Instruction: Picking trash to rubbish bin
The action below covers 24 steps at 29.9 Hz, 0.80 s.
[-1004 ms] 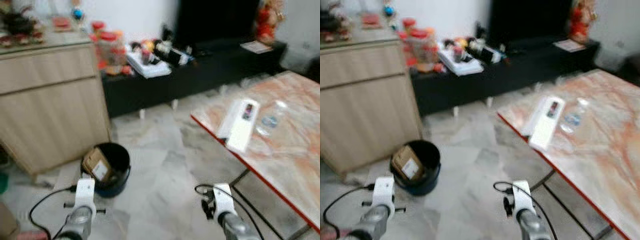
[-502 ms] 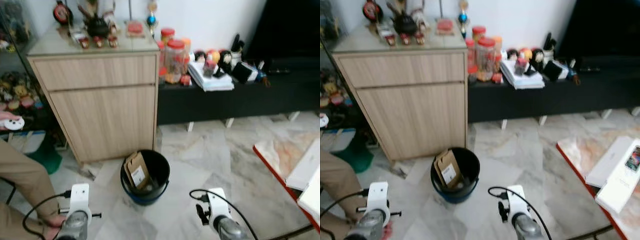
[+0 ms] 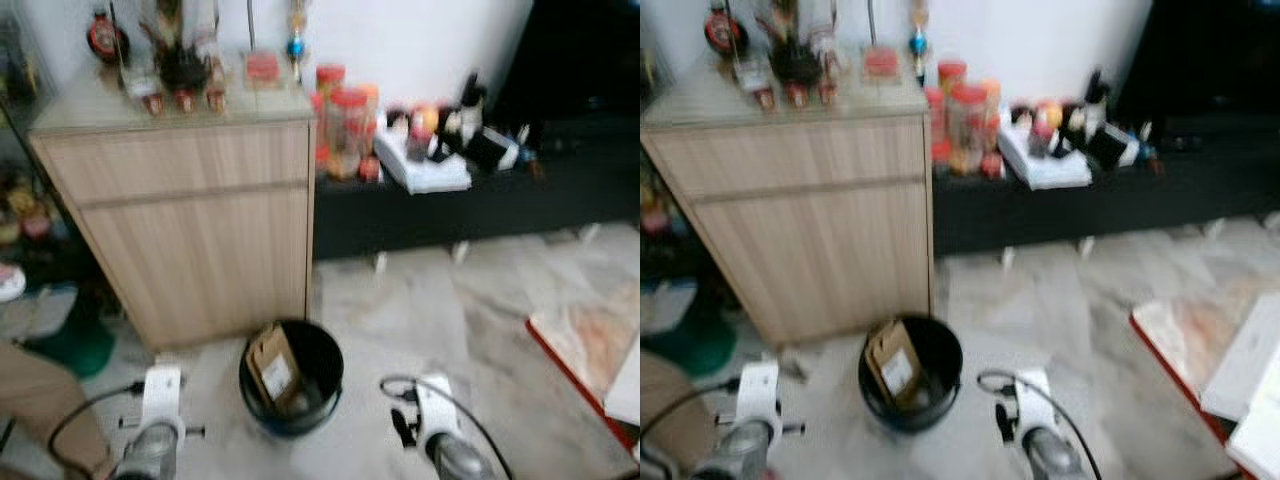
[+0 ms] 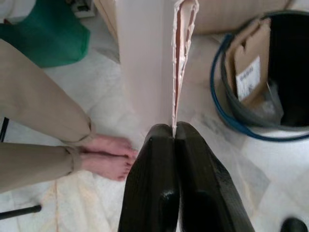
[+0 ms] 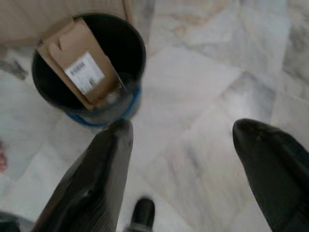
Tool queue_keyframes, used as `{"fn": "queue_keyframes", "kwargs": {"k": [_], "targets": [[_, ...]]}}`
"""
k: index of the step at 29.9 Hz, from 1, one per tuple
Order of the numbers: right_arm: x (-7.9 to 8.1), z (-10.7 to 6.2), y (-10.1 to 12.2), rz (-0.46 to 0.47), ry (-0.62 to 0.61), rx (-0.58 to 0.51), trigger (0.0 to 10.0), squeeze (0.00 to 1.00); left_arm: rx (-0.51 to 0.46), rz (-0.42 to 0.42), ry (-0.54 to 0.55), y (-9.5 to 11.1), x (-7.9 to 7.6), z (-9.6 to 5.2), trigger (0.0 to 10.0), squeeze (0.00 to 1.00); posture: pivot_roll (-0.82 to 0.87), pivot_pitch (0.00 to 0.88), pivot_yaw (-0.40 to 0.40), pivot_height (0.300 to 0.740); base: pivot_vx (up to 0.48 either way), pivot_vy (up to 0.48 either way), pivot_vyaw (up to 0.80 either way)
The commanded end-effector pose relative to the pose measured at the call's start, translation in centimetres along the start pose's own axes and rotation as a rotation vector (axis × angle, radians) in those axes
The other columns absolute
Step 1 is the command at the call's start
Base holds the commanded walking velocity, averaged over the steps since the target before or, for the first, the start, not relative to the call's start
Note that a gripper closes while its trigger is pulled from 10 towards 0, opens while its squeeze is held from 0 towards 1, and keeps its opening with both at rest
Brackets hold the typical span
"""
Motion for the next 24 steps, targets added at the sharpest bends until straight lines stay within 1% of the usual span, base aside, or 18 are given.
{"fn": "queue_keyframes", "kwargs": {"k": [1,3,11,24], "targets": [[0.78,0.17,0.60,0.014,0.018,-0.016,10.0,0.00,-0.006,0.017,0.014,0.21,0.80,0.04,10.0,0.00,-0.03,0.000,-0.049,0.740,0.371,0.000,-0.80],[0.76,0.16,0.54,0.018,0.017,-0.016,10.0,0.00,-0.006,0.018,0.013,0.22,0.80,0.04,10.0,0.00,-0.03,0.000,-0.046,0.740,0.371,0.000,-0.80],[0.77,0.09,0.39,0.013,0.015,-0.020,10.0,0.00,-0.008,0.030,0.004,0.33,0.76,0.06,10.0,0.00,-0.03,0.000,-0.037,0.740,0.372,0.000,0.00],[1.25,0.08,0.20,0.017,0.025,-0.016,10.0,0.00,-0.009,0.044,-0.026,0.62,0.59,0.13,10.0,0.00,-0.02,0.000,-0.023,0.740,0.374,0.000,0.00]]}}
Point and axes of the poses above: a point about 5 cm out from each wrist's last joint towards the gripper, its own z axis pointing out of the wrist towards the gripper, its own y axis along the axis of the wrist's last joint, x = y × z, the point moved 3 cm from there along z, pointing out of the wrist towards the gripper, and after that the axes turned 8 degrees about -z, right-handed, at the moved point
